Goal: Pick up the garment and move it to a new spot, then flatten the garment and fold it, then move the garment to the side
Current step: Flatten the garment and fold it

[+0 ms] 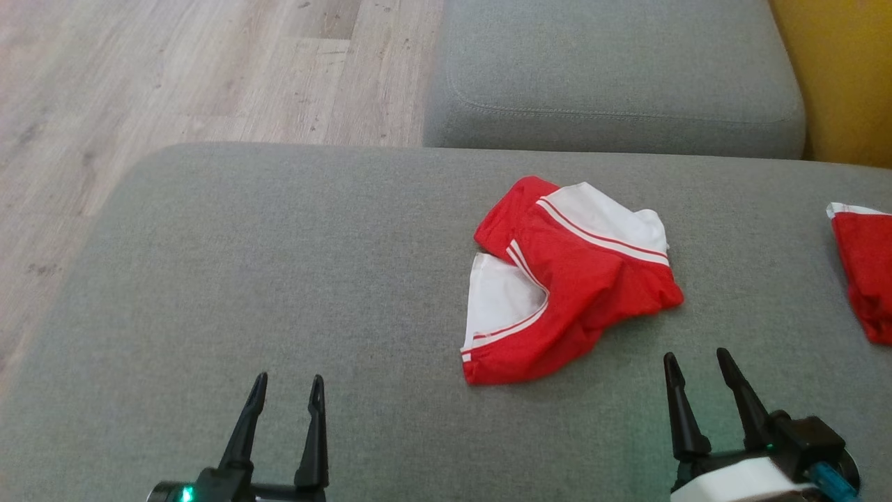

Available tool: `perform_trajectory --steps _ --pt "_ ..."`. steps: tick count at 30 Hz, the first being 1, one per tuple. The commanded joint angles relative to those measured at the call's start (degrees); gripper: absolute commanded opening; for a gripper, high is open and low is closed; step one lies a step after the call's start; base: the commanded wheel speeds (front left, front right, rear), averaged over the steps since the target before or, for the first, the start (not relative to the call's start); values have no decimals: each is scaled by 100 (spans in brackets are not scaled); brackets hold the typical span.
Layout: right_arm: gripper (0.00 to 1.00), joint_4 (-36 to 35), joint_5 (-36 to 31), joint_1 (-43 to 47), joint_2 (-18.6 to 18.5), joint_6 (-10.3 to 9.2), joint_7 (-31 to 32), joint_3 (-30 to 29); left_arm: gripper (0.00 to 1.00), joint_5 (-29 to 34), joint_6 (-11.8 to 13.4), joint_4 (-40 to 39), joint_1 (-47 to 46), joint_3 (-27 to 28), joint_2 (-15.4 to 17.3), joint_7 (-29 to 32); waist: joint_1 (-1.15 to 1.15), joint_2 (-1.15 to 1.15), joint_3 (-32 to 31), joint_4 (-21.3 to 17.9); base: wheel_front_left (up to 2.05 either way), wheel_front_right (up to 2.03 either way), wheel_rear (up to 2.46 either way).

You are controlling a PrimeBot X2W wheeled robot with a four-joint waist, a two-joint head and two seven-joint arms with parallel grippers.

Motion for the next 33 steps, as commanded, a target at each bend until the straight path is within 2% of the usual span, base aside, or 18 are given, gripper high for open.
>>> perform_trajectory --steps 1,10,15,26,33 --pt "100 -207 27 -158 -32 -5 -22 141 100 37 -3 -162 -184 147 -23 -29 0 0 4 0 0 0 0" --pt "100 -189 67 -158 -32 -5 -22 150 100 10 -30 -119 -204 139 -23 -29 0 0 19 10 0 0 0" --pt "100 -192 67 -258 -32 -5 -22 222 100 -79 -80 1 -260 85 -24 -29 0 0 128 -143 0 0 0" --pt "100 -430 -5 -586 -32 -5 -22 444 100 -99 -587 875 -1216 -828 -24 -29 0 0 749 -1046 0 0 0" --pt "100 -480 40 -781 -32 -5 -22 547 100 -58 -721 1851 -1989 -1118 -24 -29 0 0 1070 -1569 0 0 0"
